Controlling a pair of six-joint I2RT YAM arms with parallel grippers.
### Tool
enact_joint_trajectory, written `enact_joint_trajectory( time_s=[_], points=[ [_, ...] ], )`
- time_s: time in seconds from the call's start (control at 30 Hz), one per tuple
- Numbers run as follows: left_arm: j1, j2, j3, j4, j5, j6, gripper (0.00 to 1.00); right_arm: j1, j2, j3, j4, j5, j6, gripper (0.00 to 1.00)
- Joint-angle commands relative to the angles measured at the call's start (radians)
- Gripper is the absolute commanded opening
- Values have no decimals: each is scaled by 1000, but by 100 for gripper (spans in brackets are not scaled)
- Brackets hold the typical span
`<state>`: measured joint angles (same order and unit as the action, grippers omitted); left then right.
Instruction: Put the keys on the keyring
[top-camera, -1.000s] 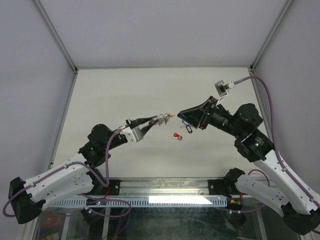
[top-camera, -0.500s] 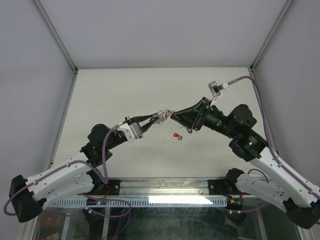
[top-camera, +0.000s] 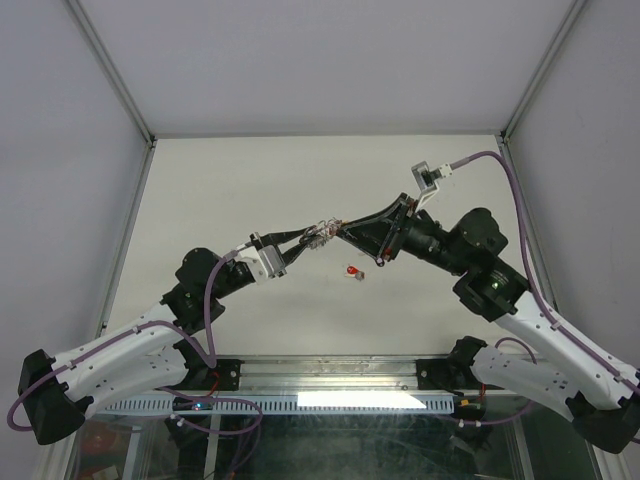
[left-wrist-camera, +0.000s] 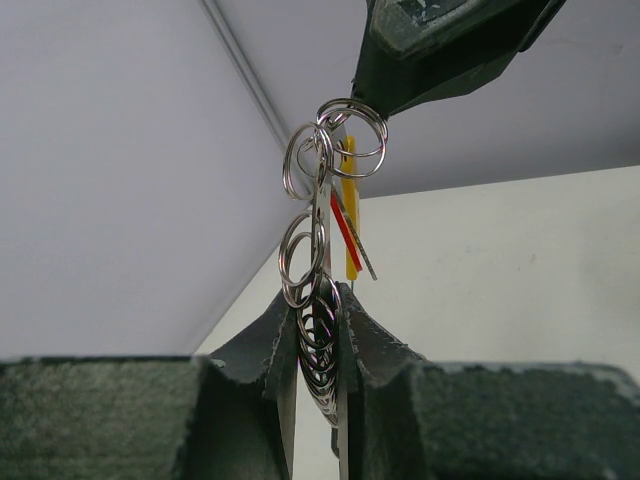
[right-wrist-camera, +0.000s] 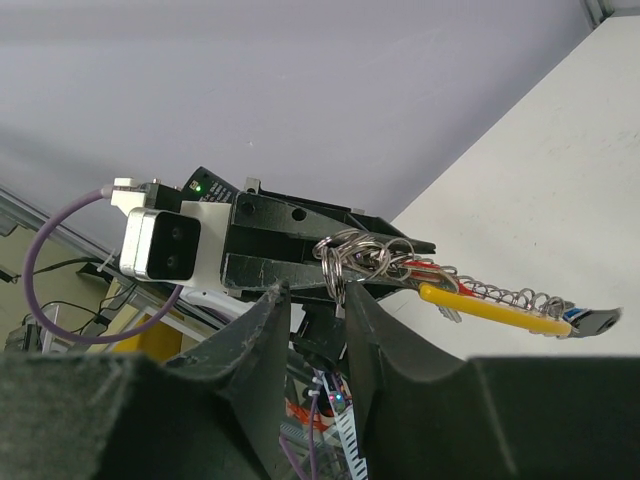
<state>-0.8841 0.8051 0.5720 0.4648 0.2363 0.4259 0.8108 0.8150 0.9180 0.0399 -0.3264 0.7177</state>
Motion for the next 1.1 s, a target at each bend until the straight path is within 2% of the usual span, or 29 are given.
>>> enact_joint_trajectory(
  time_s=[0.0,0.7,1.07],
  points=[
    [-6,-3,25,86,14,-21,0,12,9,0,77,4,12,31],
    [-6,-3,23,80,24,-16,0,22,31,-4,84,20,8,30],
    [-6,-1,17,77,30,-25,0,23,29,-7,103,25,-3,15]
  ],
)
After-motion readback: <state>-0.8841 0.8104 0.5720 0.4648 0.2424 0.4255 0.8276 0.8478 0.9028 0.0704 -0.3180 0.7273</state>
